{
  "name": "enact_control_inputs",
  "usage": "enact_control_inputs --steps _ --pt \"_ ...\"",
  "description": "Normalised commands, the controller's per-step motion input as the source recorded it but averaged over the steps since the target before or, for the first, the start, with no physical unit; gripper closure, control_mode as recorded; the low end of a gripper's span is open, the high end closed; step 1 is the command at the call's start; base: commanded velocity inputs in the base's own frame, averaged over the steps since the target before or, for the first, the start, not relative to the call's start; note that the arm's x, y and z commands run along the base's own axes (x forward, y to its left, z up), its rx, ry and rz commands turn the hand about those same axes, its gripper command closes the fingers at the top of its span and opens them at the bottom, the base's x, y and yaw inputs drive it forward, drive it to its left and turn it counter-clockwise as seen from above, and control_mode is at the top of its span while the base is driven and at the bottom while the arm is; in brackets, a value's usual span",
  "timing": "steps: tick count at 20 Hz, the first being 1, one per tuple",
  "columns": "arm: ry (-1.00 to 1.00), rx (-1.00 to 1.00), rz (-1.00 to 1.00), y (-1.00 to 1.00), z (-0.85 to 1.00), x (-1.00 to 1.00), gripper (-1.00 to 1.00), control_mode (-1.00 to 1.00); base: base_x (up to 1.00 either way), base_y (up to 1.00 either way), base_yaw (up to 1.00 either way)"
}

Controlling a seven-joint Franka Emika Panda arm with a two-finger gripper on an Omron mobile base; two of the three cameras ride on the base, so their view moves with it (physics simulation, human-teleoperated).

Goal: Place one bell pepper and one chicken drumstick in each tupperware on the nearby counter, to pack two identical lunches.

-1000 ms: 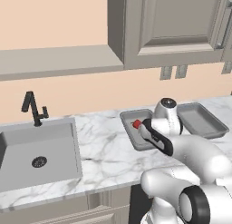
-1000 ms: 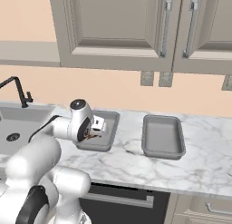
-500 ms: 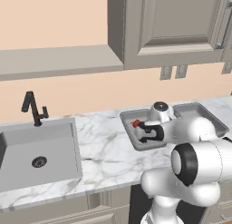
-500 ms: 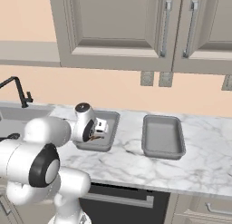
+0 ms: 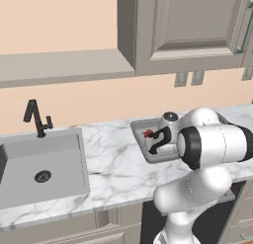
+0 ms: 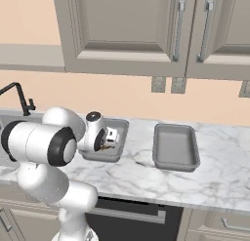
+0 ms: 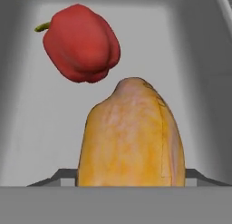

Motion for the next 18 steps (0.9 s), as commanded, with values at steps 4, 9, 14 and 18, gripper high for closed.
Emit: enact_control_inputs --steps 4,9,14,18 --pt "0.00 0.00 0.00 0.00 0.13 -0.10 -1.00 -1.00 0.00 0.00 0.00" --pt "-0.01 0.00 -0.02 0.00 0.54 -0.21 -1.00 -1.00 0.00 0.00 0.00" --pt "-0.01 0.00 -0.05 -0.04 0.86 -0.19 -1.00 -1.00 0.00 0.00 0.00" --pt "-0.13 0.00 -0.02 -0.28 0.91 -0.96 -1.00 -1.00 0.00 0.00 0.00"
